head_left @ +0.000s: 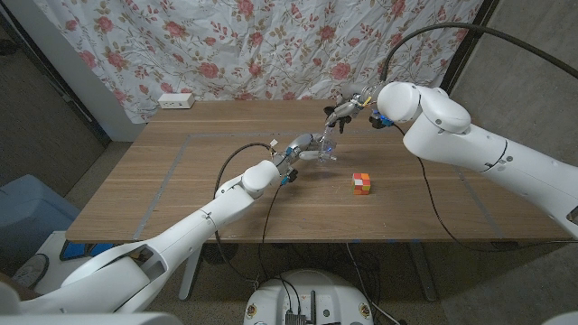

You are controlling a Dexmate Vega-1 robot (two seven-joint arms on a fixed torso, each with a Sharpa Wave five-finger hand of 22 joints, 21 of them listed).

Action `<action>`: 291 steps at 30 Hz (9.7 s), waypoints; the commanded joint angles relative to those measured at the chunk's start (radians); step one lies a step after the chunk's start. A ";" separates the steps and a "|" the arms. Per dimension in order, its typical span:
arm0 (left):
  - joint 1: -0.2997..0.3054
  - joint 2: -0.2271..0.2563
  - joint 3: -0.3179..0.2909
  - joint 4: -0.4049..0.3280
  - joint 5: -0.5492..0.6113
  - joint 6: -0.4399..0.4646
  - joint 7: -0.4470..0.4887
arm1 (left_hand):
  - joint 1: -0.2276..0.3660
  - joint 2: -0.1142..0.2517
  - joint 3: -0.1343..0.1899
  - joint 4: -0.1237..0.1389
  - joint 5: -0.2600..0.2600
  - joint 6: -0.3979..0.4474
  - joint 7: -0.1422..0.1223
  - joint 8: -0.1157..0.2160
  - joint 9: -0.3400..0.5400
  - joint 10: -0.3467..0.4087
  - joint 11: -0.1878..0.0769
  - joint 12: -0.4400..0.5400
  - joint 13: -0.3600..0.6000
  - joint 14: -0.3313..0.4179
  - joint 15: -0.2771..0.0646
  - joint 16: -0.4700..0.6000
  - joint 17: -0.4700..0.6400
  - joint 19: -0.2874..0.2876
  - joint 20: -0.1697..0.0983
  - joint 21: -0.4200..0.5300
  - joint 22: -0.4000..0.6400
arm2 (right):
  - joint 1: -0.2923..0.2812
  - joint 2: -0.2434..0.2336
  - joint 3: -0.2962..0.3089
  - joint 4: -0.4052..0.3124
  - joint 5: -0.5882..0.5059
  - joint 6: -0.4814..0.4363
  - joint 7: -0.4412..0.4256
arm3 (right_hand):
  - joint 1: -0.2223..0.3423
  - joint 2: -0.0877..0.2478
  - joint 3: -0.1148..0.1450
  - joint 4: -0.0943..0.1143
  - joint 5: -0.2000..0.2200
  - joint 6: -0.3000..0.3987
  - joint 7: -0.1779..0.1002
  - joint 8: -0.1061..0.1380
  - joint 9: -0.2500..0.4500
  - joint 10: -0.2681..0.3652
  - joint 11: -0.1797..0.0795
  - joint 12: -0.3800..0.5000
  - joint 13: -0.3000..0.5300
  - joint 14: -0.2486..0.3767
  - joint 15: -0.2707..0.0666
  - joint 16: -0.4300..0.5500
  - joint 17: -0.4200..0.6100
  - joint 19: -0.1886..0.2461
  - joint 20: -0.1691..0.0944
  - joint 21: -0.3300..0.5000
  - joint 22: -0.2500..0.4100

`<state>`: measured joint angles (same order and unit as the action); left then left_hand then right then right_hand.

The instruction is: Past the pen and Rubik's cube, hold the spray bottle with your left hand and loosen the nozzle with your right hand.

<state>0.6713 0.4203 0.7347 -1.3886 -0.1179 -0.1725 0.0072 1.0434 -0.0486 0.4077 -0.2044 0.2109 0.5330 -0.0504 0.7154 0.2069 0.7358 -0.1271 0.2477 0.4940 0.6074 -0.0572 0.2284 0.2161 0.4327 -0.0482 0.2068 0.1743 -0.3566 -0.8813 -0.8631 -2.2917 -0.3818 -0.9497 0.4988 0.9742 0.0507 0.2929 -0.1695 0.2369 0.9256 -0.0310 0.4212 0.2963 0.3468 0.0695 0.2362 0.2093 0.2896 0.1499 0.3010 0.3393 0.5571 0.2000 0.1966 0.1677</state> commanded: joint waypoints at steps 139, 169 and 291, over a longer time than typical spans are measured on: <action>0.122 0.142 -0.078 -0.210 0.027 0.114 0.092 | -0.174 0.178 0.036 0.030 -0.006 0.034 0.013 -0.005 0.003 0.010 -0.019 -0.003 0.007 0.004 -0.105 -0.001 0.005 -0.001 0.004 -0.001 0.006 | -0.105 -0.213 0.357 0.015 0.542 0.124 -0.314 | 0.028 0.018 0.005 0.006 0.023 0.071 -0.044 -0.001 -0.028 0.044 0.000 -0.014 0.005 0.013 -0.017 0.020 0.019 0.007 -0.019 -0.006 0.002; 0.188 0.203 -0.139 -0.243 0.028 0.116 0.158 | -0.180 0.125 0.043 0.026 -0.005 0.022 -0.001 -0.041 -0.008 -0.040 -0.031 -0.034 -0.030 -0.033 -0.124 -0.042 -0.039 -0.144 0.094 -0.034 0.005 | -0.101 -0.164 0.279 0.089 0.473 0.072 -0.361 | 0.023 0.015 -0.001 0.009 0.025 0.067 -0.049 -0.003 -0.031 0.041 -0.001 -0.018 0.006 0.013 -0.019 0.020 0.022 0.006 -0.023 -0.006 0.002; 0.066 0.112 -0.074 0.097 -0.048 -0.049 -0.004 | -0.154 -0.032 -0.034 0.035 -0.011 -0.210 -0.086 -0.525 -0.028 -0.456 -0.006 -0.070 -0.308 -0.445 -0.064 -0.060 -0.049 -0.365 0.088 -0.026 -0.006 | -0.054 -0.002 0.143 0.357 0.367 0.108 -0.370 | 0.019 0.016 -0.012 0.009 0.034 0.068 -0.060 0.007 -0.036 0.064 -0.026 -0.019 0.010 0.030 -0.045 0.030 0.032 0.010 -0.040 -0.003 0.003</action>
<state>0.7292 0.5180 0.6639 -1.2727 -0.1599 -0.2350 0.0159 0.8888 -0.0695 0.3791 -0.1662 0.2049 0.3400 -0.1375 0.1957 0.1745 0.2938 -0.1322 0.1809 0.1858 0.1739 -0.0392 0.1697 0.1655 0.0761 0.0357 0.1785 0.1656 -0.4050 -0.8841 -0.7260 -1.9371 -0.0203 -0.8498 0.1346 0.9808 0.0623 0.2853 -0.1600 0.2669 0.9289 -0.0275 0.4213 0.2580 0.4074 0.0445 0.2158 0.2162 0.3200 0.1089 0.3279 0.3691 0.5607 0.1642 0.1928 0.1678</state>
